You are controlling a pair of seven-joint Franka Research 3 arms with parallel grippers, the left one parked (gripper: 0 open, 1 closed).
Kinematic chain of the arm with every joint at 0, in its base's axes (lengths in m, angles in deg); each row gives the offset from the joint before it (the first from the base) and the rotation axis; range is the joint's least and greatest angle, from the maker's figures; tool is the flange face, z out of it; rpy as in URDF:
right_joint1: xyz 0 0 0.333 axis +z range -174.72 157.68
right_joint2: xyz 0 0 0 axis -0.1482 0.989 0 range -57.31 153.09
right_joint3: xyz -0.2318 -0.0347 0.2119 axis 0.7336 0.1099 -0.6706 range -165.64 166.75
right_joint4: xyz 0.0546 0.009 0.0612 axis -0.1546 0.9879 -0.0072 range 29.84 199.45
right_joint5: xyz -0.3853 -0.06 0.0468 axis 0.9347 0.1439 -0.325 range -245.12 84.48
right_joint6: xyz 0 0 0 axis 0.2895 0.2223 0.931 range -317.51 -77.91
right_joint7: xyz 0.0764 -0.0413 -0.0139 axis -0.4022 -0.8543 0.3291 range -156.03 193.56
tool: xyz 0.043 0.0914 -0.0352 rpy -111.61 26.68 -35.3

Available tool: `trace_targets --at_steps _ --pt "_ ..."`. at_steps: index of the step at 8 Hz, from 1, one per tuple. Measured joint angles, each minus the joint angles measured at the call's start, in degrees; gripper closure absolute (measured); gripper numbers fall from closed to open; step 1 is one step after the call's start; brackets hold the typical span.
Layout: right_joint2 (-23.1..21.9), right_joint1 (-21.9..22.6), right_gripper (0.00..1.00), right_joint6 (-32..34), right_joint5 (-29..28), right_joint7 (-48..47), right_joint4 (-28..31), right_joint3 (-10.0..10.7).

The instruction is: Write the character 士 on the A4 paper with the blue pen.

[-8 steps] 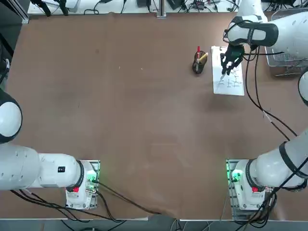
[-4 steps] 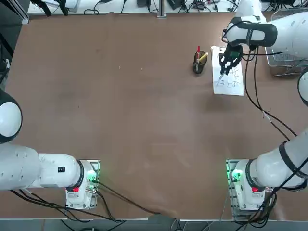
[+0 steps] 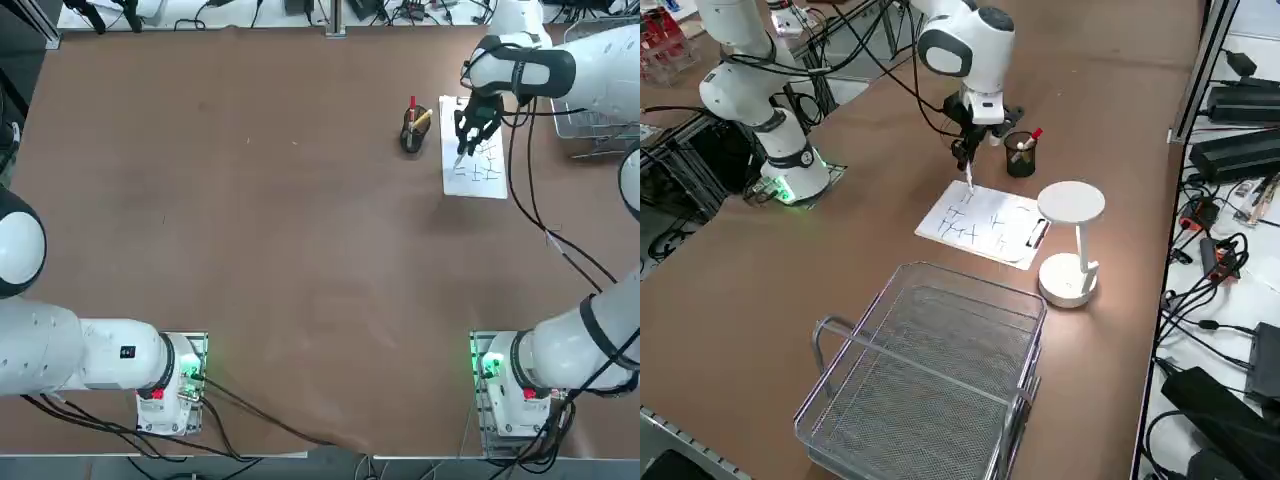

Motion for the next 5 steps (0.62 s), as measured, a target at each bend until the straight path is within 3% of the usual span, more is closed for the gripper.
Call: trace_targets --at_steps 5 --pt "0.07 0.00 0.79 -0.13 -1.23 -0.30 -0.01 -0.71"
